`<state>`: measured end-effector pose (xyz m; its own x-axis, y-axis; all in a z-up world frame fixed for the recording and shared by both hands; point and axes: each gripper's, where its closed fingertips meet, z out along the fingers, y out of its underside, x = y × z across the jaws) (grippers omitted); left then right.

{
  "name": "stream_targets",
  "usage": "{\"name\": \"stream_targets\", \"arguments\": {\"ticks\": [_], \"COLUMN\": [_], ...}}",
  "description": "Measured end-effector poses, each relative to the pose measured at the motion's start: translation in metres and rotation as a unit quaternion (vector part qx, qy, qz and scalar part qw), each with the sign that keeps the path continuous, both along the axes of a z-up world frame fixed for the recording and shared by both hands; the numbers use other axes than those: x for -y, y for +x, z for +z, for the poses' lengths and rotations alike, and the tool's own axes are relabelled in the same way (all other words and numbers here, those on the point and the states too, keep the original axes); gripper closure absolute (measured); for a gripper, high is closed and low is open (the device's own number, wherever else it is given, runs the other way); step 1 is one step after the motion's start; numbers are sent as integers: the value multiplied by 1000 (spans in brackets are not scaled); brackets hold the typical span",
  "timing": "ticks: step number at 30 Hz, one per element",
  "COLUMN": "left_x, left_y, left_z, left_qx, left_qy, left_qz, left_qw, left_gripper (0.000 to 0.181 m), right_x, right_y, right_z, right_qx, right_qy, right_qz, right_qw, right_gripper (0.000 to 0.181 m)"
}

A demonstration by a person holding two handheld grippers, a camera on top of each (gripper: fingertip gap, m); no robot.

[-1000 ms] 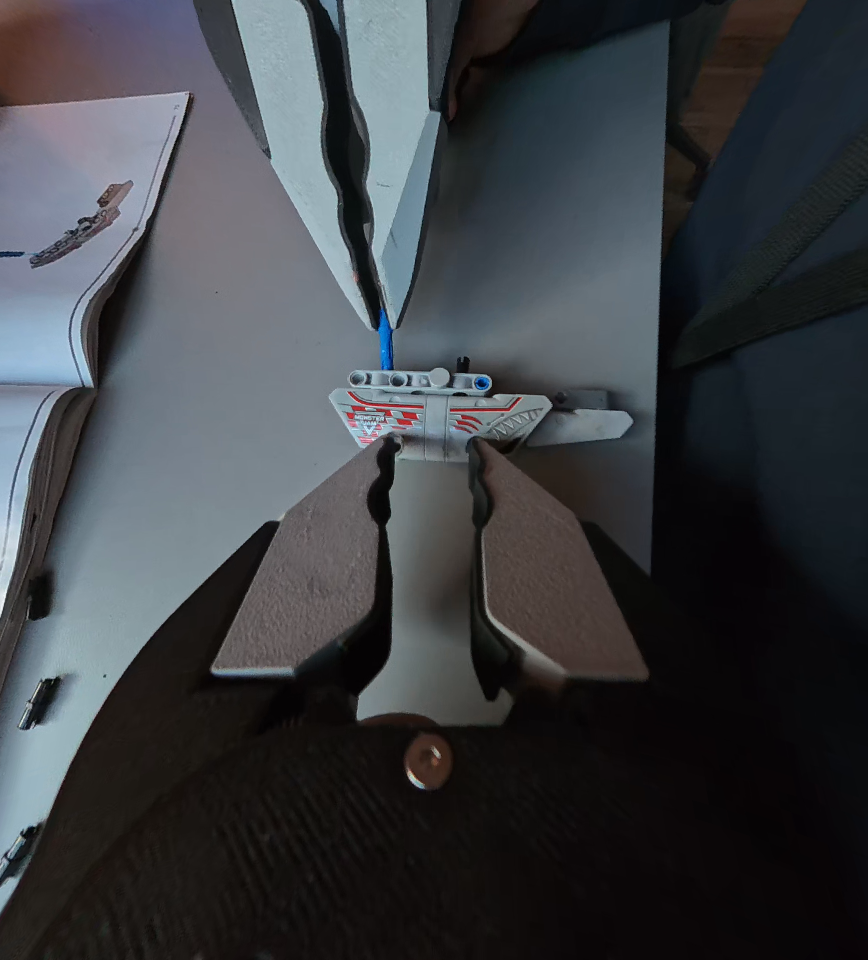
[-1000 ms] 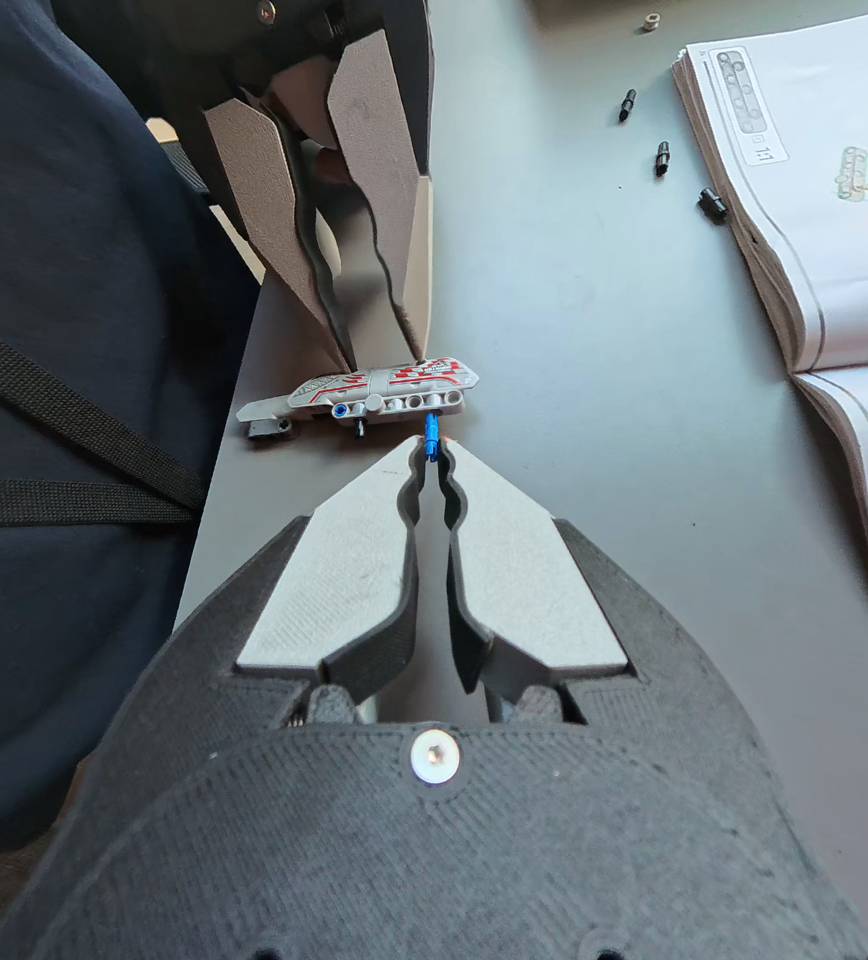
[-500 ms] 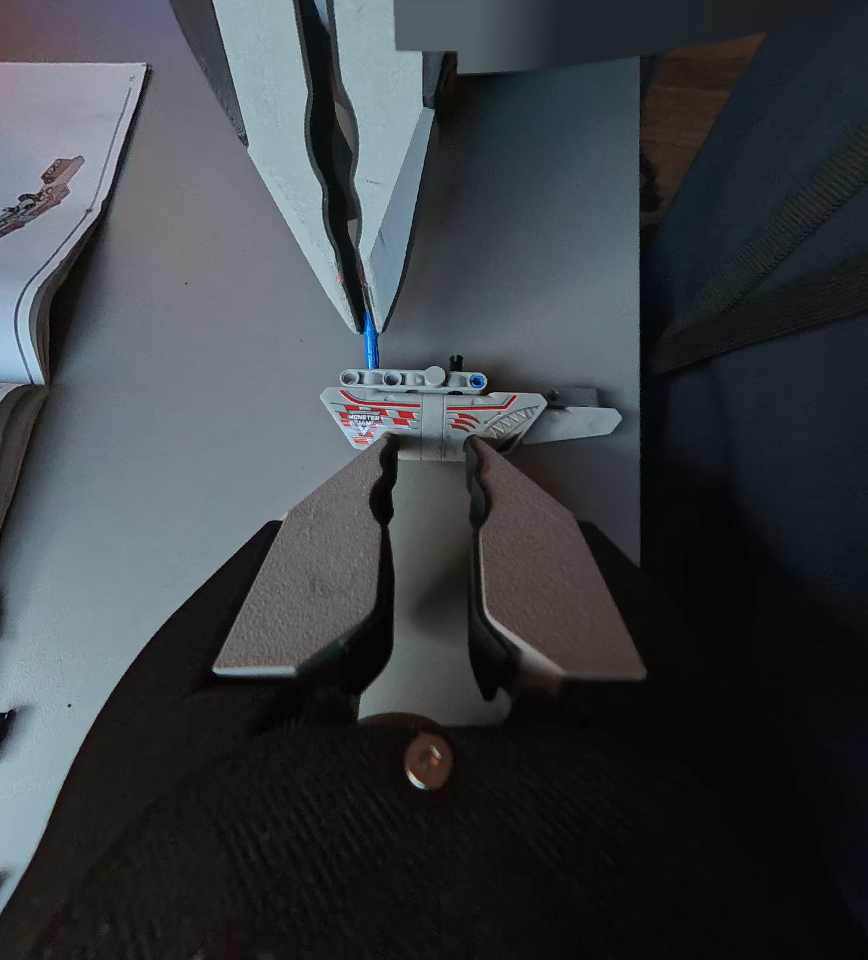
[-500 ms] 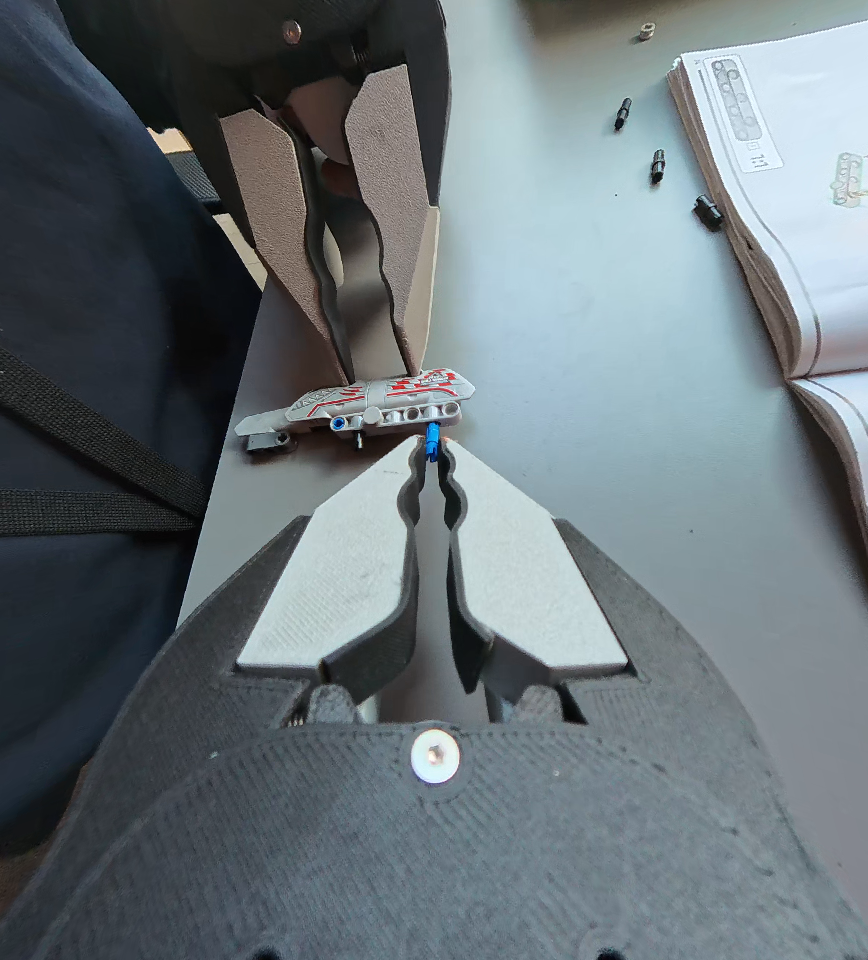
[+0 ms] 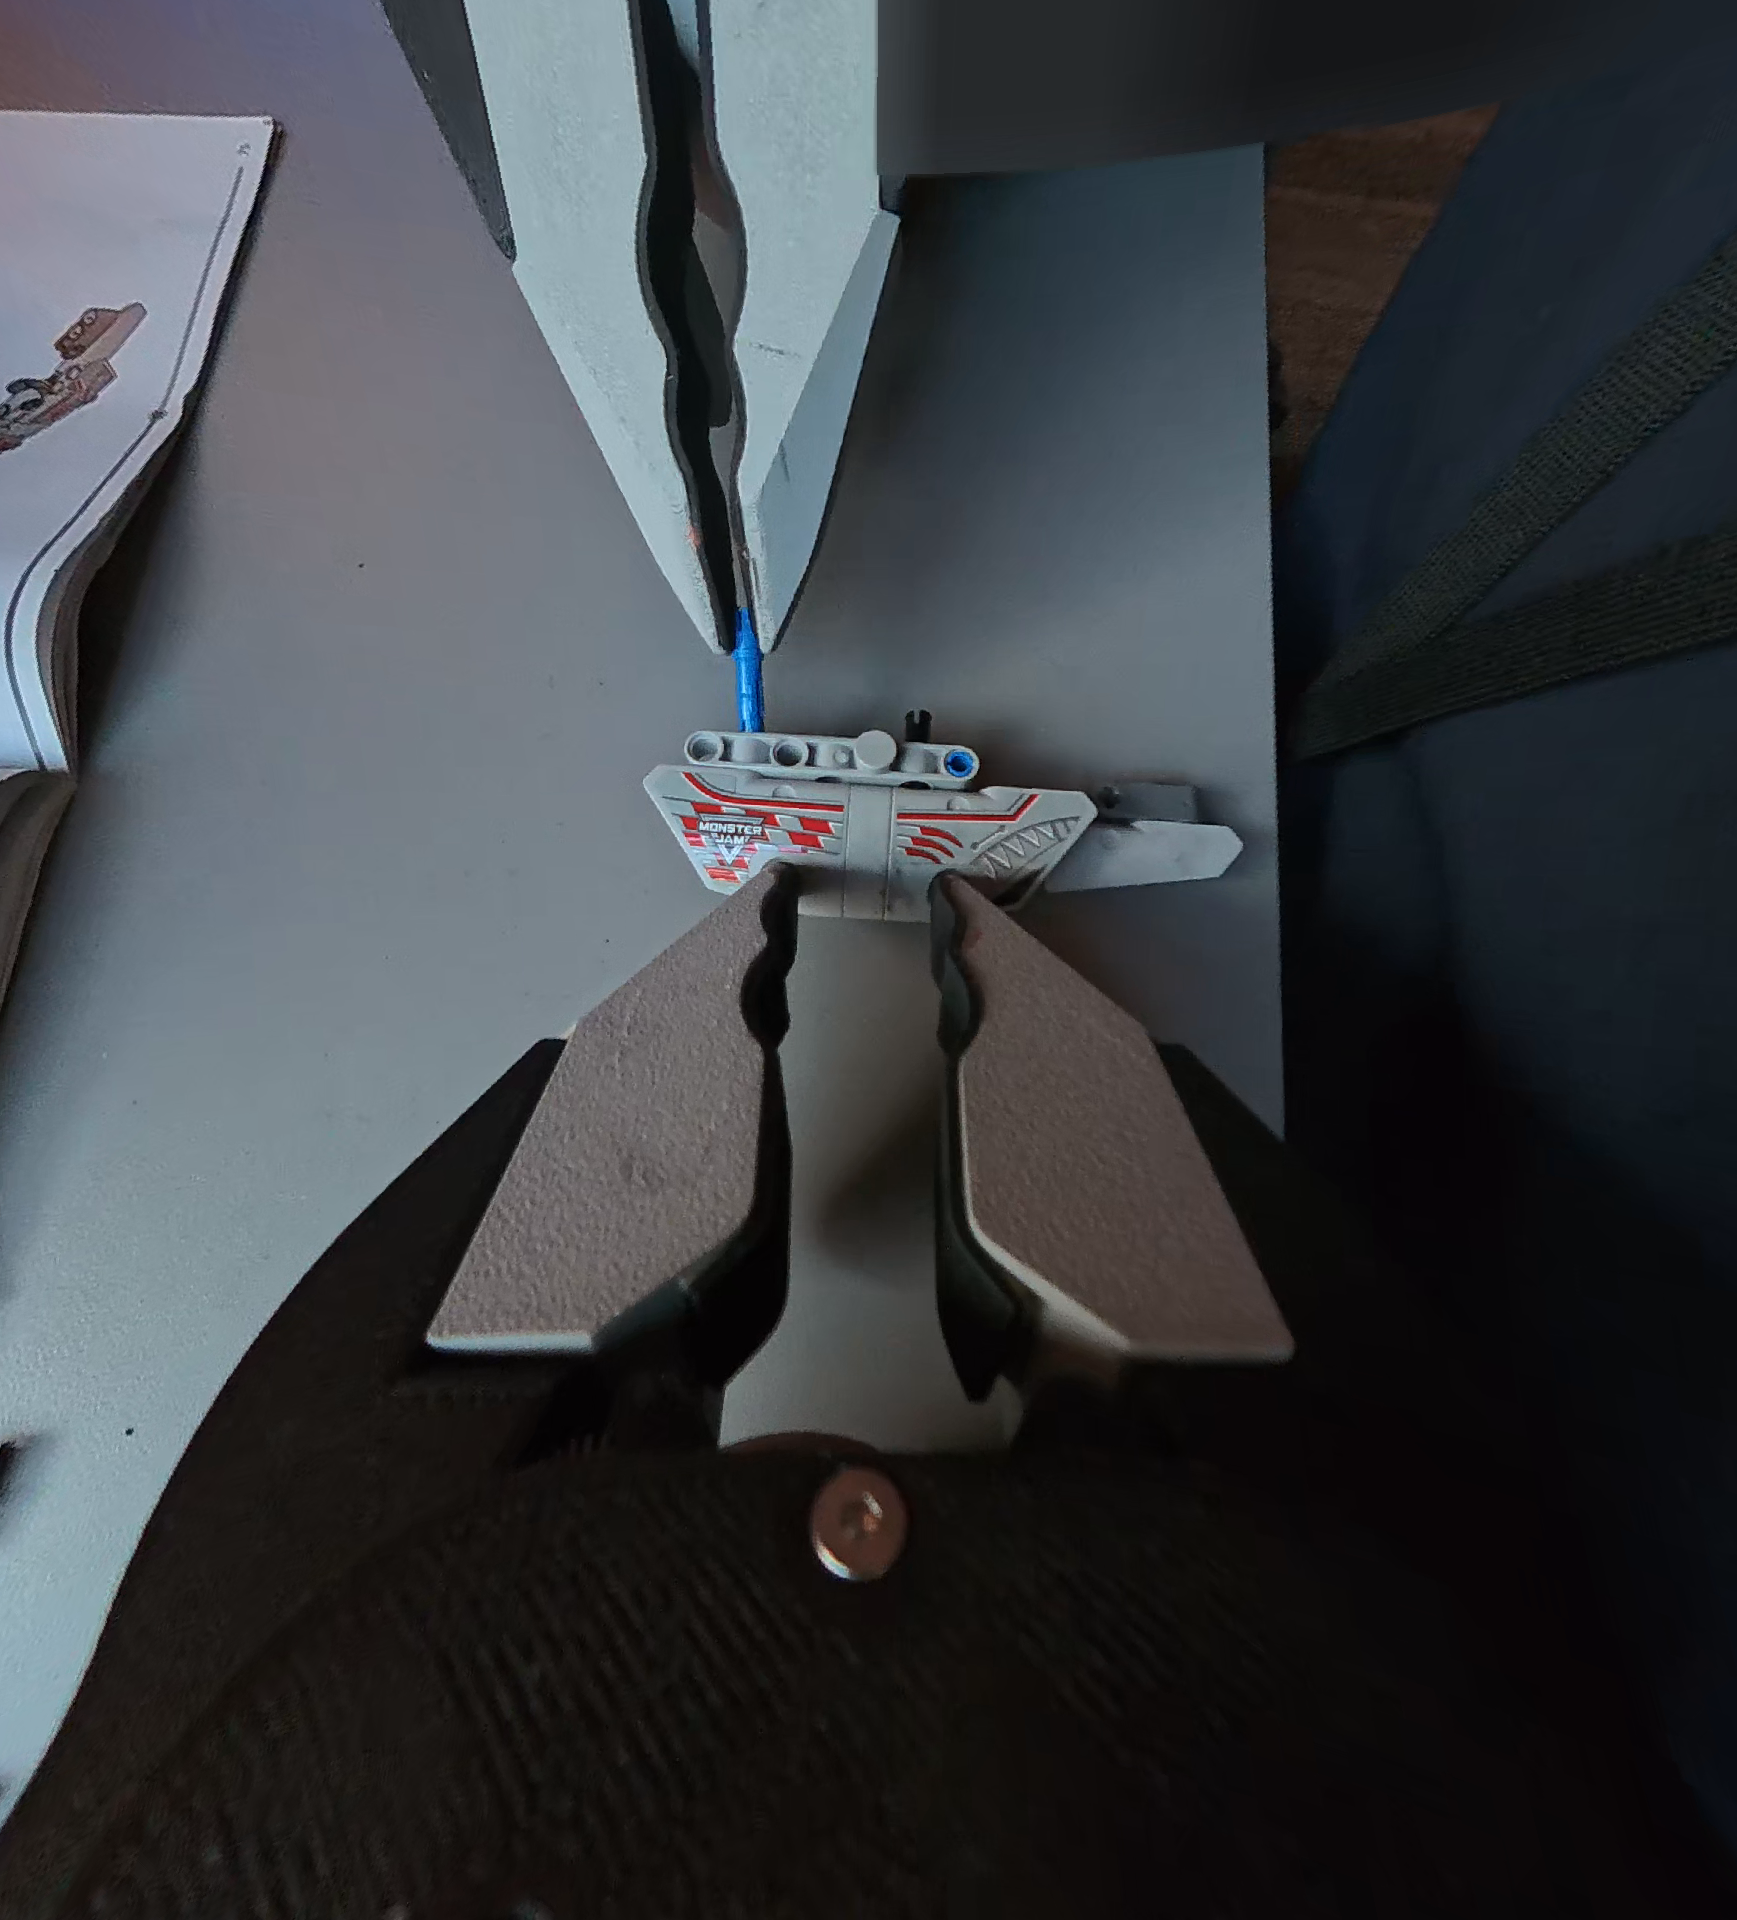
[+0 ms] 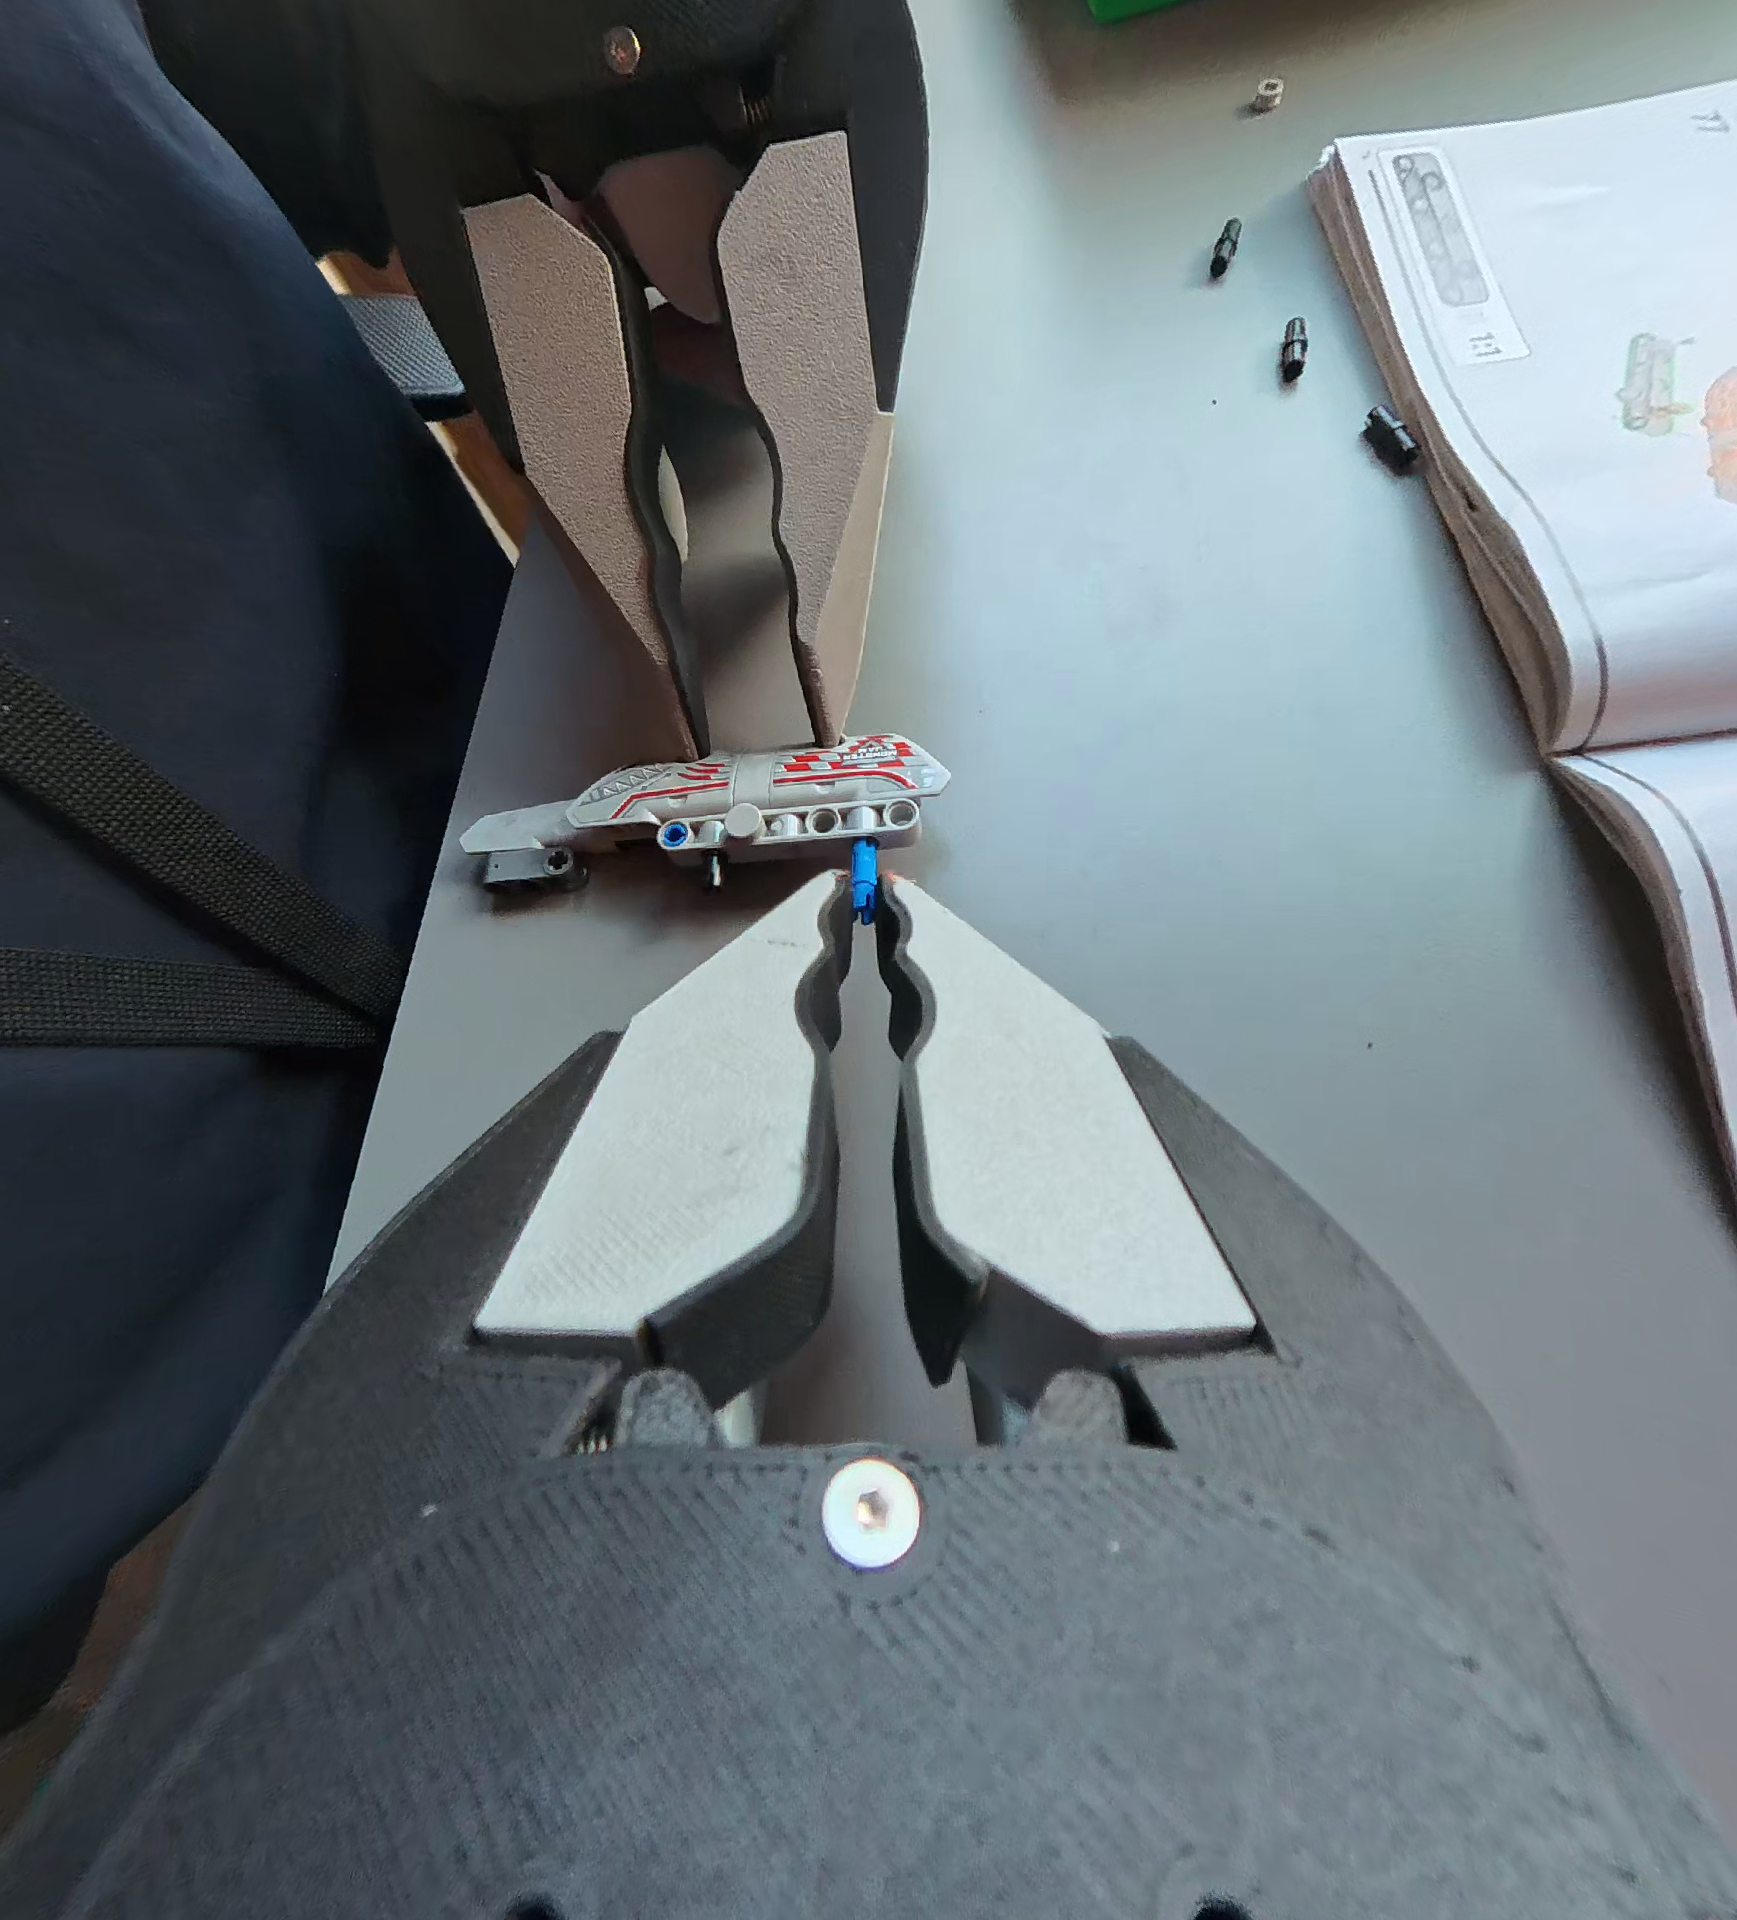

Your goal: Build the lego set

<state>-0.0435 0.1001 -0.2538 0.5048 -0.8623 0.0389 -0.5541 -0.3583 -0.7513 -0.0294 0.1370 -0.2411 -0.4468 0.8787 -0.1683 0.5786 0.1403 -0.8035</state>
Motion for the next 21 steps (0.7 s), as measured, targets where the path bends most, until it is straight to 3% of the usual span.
{"name": "stream_targets", "arguments": {"ticks": [13, 17, 21], "left_x": [2, 3, 3], "left_y": [-1, -3, -5], "left_z": [0, 0, 0], "left_qx": [-3, -3, -6], "left_qy": [5, 5, 9], "left_qz": [3, 13, 36], "left_qw": [1000, 1000, 999], "left_gripper": [158, 158, 158], "right_x": [2, 2, -3], "right_y": [-3, -5, -10], "right_z": [0, 0, 3], "right_qx": [3, 52, 91], "right_qy": [-9, -128, -298], "right_qz": [-28, -79, -130], "right_qw": [1000, 987, 941], "right_gripper": [181, 181, 181]}}
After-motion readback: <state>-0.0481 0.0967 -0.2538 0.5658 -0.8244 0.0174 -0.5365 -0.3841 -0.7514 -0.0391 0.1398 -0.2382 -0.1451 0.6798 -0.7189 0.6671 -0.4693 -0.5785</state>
